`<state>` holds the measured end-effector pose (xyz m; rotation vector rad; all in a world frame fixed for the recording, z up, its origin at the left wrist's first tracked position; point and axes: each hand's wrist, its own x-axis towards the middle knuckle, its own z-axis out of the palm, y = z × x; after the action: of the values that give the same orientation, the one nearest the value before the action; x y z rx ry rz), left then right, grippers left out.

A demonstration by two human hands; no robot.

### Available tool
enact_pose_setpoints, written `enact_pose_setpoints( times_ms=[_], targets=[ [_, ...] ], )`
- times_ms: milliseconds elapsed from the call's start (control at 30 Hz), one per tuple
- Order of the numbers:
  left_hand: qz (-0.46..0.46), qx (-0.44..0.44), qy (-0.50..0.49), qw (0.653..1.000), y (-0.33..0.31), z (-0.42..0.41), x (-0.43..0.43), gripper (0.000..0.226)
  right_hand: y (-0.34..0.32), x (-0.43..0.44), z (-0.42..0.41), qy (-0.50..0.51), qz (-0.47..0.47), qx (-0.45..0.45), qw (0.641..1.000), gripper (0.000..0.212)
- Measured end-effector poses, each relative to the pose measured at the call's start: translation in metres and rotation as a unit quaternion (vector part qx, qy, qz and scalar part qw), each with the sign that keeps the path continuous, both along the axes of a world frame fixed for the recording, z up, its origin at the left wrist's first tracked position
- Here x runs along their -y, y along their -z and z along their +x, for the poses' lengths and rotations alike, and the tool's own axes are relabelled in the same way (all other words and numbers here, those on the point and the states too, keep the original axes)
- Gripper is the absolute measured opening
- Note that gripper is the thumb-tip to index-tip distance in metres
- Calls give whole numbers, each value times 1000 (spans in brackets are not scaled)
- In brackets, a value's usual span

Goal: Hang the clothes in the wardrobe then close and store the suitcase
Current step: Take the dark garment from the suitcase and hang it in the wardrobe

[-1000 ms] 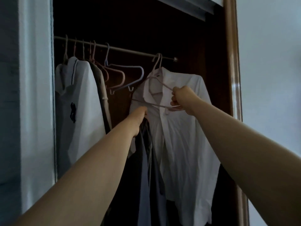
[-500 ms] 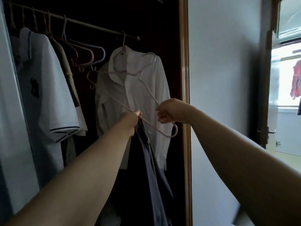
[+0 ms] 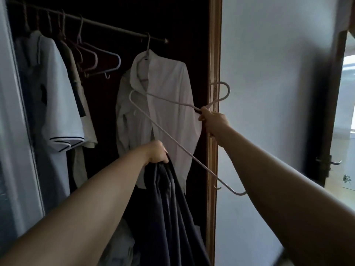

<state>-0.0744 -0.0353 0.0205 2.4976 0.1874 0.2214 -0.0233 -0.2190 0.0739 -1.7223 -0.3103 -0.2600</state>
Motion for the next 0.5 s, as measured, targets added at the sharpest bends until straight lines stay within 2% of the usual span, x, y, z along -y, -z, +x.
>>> enact_pose_setpoints(
  times_ms=[67, 133, 233, 333, 400, 500],
  targets=[
    [94, 33, -70, 993, 2, -4, 0, 35, 6, 16, 1, -1, -19, 14, 1000, 41],
    [117, 58, -110, 985, 7, -8, 1, 33, 16, 33, 2, -3, -39, 12, 999, 40],
    [62, 77, -147, 984, 16, -14, -4, 22, 31, 52, 5, 9, -64, -26, 998, 38],
    [-54, 120, -179, 975, 23, -15, -12, 14, 44, 68, 10, 17, -81, -57, 995, 39],
    [-124, 143, -196, 962, 24, -19, -12, 24, 52, 76, 14, 18, -98, -63, 993, 37],
    [-149, 148, -195, 958, 21, -23, -8, 31, 58, 83, 19, 5, -103, -67, 992, 34]
  ],
)
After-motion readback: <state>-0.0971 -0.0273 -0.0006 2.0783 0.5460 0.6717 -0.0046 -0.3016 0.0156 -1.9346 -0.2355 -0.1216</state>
